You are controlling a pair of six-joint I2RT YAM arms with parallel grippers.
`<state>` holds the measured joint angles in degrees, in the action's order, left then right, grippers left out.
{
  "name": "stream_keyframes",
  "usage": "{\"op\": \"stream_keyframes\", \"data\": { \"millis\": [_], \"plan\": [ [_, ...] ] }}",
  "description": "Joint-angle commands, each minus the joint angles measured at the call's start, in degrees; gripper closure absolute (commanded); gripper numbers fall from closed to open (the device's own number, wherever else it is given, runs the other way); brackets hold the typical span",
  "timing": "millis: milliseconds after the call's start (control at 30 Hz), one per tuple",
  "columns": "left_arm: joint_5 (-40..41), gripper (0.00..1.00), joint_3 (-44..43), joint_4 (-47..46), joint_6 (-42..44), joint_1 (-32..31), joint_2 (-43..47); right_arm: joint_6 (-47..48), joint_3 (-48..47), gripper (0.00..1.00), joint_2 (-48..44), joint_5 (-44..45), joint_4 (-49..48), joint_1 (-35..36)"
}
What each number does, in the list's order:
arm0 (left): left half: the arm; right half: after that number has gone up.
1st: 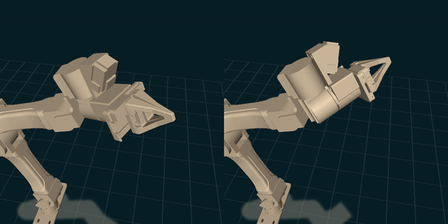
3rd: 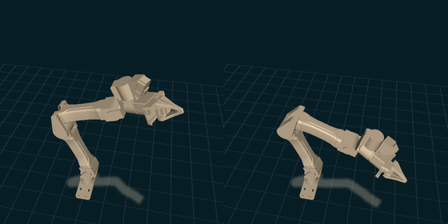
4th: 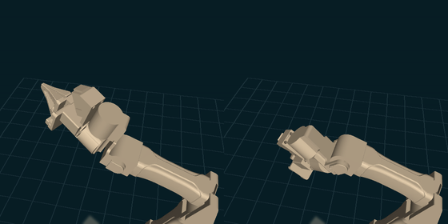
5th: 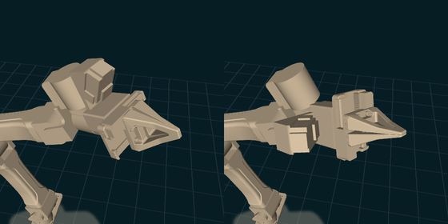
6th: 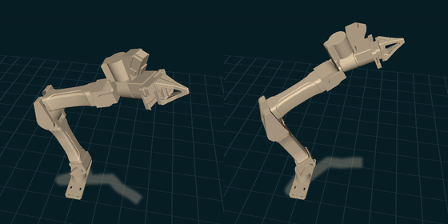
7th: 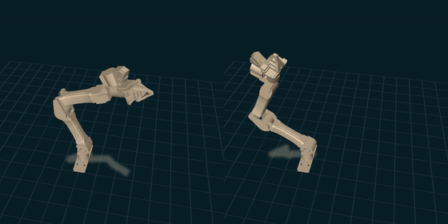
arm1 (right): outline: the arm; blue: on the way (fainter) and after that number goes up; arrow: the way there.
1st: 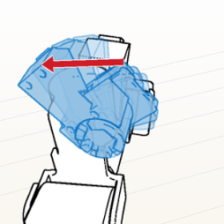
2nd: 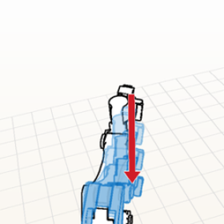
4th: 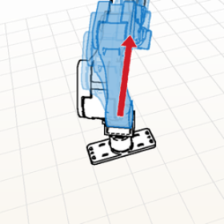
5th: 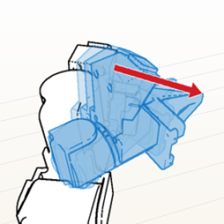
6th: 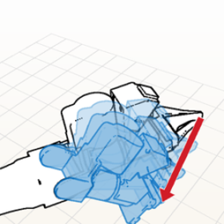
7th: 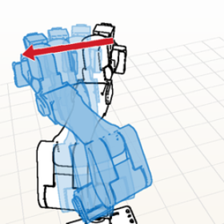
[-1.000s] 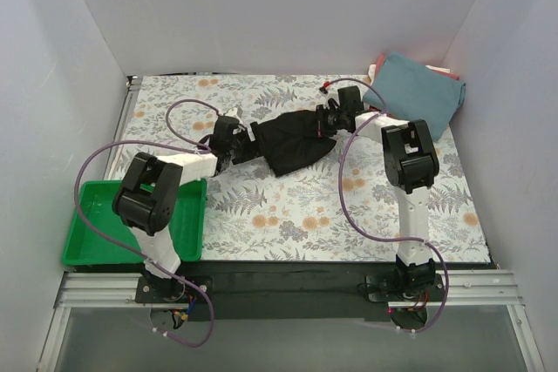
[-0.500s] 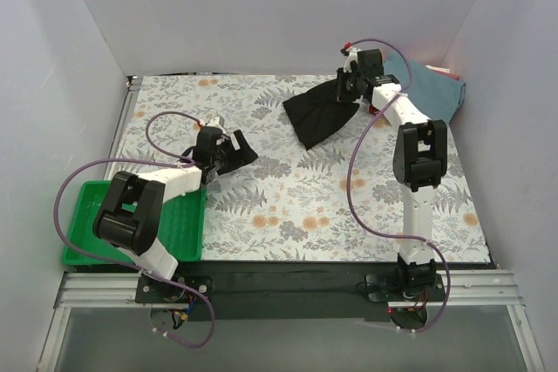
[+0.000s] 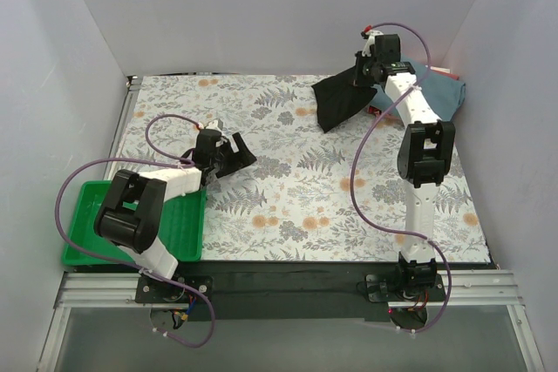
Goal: Fold and stack the t-shirts
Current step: Neatly place the folded tshirt to the corner
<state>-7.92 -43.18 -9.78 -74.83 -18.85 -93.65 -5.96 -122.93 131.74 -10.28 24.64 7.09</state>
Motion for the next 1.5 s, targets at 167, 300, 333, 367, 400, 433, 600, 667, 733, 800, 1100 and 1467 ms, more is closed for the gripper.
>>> {"op": "stream_keyframes", "data": {
  "millis": [167, 300, 333, 367, 400, 433, 600, 667, 733, 800, 1100, 1467],
  "plan": [
    [0.0, 0.19, 1.8, -1.4, -0.1, 0.5, -0.3, -0.1, -5.0, 0.99, -5.6, 8.1, -1.9, -1.2],
    [-0.5, 0.19, 2.0, -1.8, -0.3, 0.6, -0.7, -1.5, -3.8, 0.99, -8.2, 10.0, -3.7, -1.7],
    [-0.7, 0.19, 2.1, -1.8, -0.4, 0.5, -0.8, -1.9, -3.8, 0.99, -8.9, 10.0, -4.1, -2.0],
    [-0.9, 0.19, 2.2, -1.9, -0.4, 0.5, -0.7, -2.4, -3.8, 0.99, -9.1, 10.0, -4.9, -2.2],
    [-1.0, 0.19, 2.3, -1.9, -0.4, 0.5, -0.8, -2.7, -3.9, 0.99, -9.4, 10.0, -5.1, -2.3],
    [-0.9, 0.19, 2.4, -2.0, -0.5, 0.5, -0.7, -2.9, -4.4, 0.99, -9.7, 10.0, -5.5, -2.6],
    [-0.9, 0.19, 3.4, -2.3, -0.7, 0.5, -0.2, -4.1, -5.1, 0.99, -10.9, 12.8, -6.3, -3.7],
    [-0.9, 0.19, 3.7, -2.3, -0.7, 0.5, 0.0, -4.6, -5.0, 0.99, -11.3, 12.8, -6.2, -4.5],
    [-0.7, 0.19, 4.3, -2.3, -0.8, 0.5, 0.2, -5.2, -4.6, 0.99, -11.9, 12.7, -6.4, -5.5],
    [-0.7, 0.19, 4.6, -2.4, -0.8, 0.5, 0.3, -5.3, -3.0, 0.99, -12.7, 12.7, -7.2, -6.0],
    [-0.8, 0.19, 5.2, -2.6, -1.0, 0.6, 0.4, -5.3, 4.3, 0.99, -16.7, 12.7, -10.6, -9.9],
    [-1.5, 0.19, 5.5, -2.6, -1.3, 0.6, 1.6, -3.9, 11.7, 0.99, -19.5, 14.5, -13.7, -11.7]
  ]
}}
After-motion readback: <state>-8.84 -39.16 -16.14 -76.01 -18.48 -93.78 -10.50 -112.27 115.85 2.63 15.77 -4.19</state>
